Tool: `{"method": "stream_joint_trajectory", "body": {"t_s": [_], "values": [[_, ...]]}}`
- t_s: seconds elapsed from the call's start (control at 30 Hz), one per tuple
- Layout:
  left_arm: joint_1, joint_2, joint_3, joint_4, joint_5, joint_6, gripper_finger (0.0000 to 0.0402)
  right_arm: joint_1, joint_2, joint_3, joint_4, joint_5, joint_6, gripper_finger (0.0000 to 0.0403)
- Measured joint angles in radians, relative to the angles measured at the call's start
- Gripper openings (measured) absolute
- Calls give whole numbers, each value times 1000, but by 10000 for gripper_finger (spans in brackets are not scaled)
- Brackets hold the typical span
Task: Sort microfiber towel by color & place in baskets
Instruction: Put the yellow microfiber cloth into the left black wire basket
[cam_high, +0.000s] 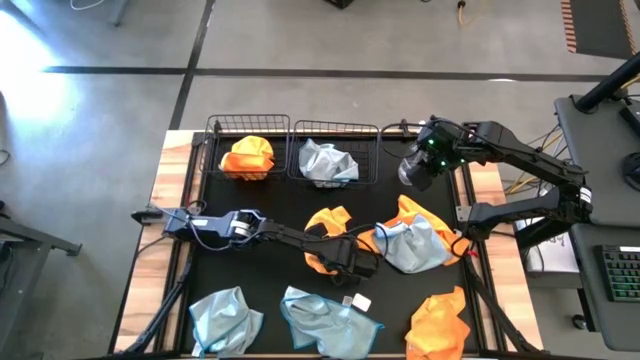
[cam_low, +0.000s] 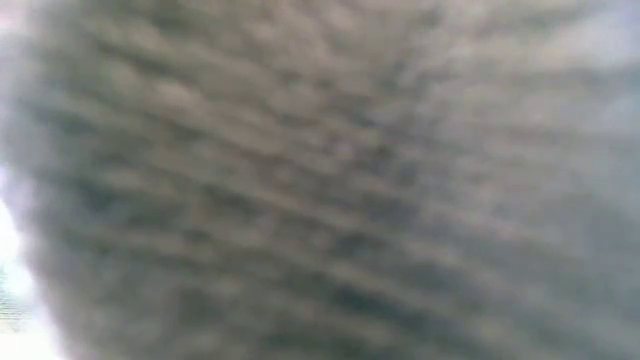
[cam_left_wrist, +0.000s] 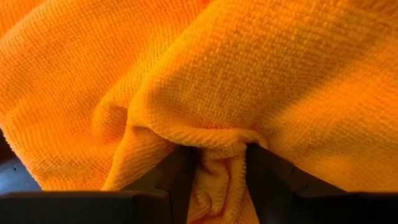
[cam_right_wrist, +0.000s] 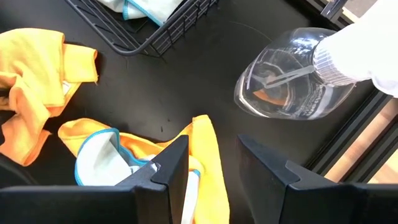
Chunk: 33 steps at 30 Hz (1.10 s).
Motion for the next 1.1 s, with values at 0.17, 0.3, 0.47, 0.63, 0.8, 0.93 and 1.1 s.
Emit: {"method": "stream_joint_trajectory", "body": {"t_s": [0.17,0.3,0.47,0.63,0.8,0.93,1.1], "values": [[0,1,8,8,28,-10,59,0,0,0,0,0,-1,125],[-2,1,8,4,41,-17,8,0,0,0,0,1,-1,125],[-8,-1,8,-2,41,-23,10,0,0,0,0,2,1,125],[-20,-41,6,-28,48,-31,2,0,0,0,0,2,2,125],[-23,-120,6,-86,-14,-72,1,0,0,0,0,3,2,125],[-23,-179,6,-94,-63,-84,1,0,0,0,1,3,2,125],[-24,-257,7,-95,-123,-87,0,0,0,0,1,3,2,125]]}}
